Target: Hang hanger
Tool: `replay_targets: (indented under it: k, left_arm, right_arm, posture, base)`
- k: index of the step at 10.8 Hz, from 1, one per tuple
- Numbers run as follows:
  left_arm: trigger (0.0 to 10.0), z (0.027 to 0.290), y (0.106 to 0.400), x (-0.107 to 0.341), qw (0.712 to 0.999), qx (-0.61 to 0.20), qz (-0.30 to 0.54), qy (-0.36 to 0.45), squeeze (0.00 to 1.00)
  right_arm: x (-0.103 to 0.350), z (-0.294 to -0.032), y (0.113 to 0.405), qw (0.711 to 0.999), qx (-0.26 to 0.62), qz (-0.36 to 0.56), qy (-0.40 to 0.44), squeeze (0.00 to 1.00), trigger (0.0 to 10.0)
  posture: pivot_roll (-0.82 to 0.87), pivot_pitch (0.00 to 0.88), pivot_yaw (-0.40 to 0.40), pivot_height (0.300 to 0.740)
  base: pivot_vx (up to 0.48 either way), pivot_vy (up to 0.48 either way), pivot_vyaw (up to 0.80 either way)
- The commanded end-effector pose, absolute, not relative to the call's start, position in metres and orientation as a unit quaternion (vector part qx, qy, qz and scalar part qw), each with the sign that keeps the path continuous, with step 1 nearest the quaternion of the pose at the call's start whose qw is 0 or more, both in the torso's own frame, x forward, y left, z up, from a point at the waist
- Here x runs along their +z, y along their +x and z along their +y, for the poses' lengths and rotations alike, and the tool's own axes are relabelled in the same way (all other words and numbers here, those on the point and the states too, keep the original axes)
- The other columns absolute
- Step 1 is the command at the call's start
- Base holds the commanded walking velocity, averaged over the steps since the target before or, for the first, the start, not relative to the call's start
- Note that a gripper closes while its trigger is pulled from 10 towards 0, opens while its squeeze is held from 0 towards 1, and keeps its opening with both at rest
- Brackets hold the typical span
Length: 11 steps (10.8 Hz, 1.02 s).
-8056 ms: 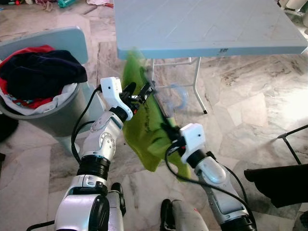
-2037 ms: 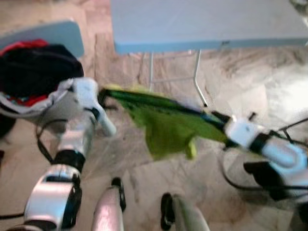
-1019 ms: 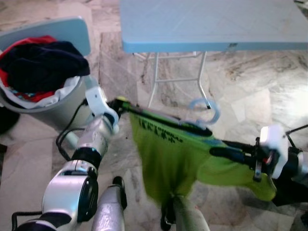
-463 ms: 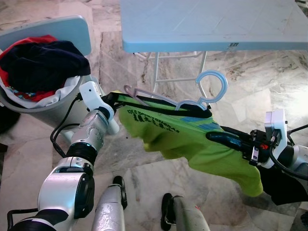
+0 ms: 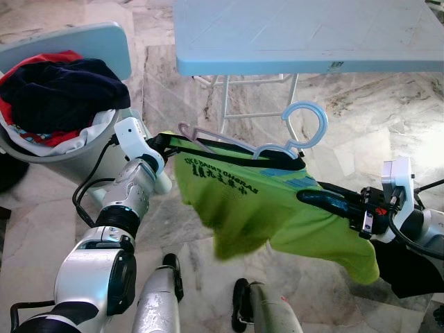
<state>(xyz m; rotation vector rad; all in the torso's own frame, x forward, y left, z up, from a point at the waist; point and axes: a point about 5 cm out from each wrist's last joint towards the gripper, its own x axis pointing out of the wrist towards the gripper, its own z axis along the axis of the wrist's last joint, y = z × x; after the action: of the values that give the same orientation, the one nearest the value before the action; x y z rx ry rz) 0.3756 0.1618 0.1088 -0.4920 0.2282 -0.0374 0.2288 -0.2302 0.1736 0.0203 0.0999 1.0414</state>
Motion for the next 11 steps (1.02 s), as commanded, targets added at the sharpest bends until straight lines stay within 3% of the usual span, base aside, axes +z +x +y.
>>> replay_targets:
  k: [1,11]
  left_arm:
    - [1.4,0.2791,0.3478,0.1014,0.95,0.193,0.099,-0.225,0.0]
    - [1.4,0.2791,0.3478,0.1014,0.95,0.193,0.099,-0.225,0.0]
  right_arm:
    - [0.215,-0.2671,0.2244,0.892,0.449,-0.047,-0.008,0.0,10.0]
    - [0.215,-0.2671,0.2244,0.892,0.449,-0.047,-0.008,0.0,10.0]
  posture:
    - [-0.08,0.262,-0.057,0.74]
    - [-0.08,0.262,-0.057,0.74]
  base:
    - [0.0,0.0,0.0]
    - [0.0,0.0,0.0]
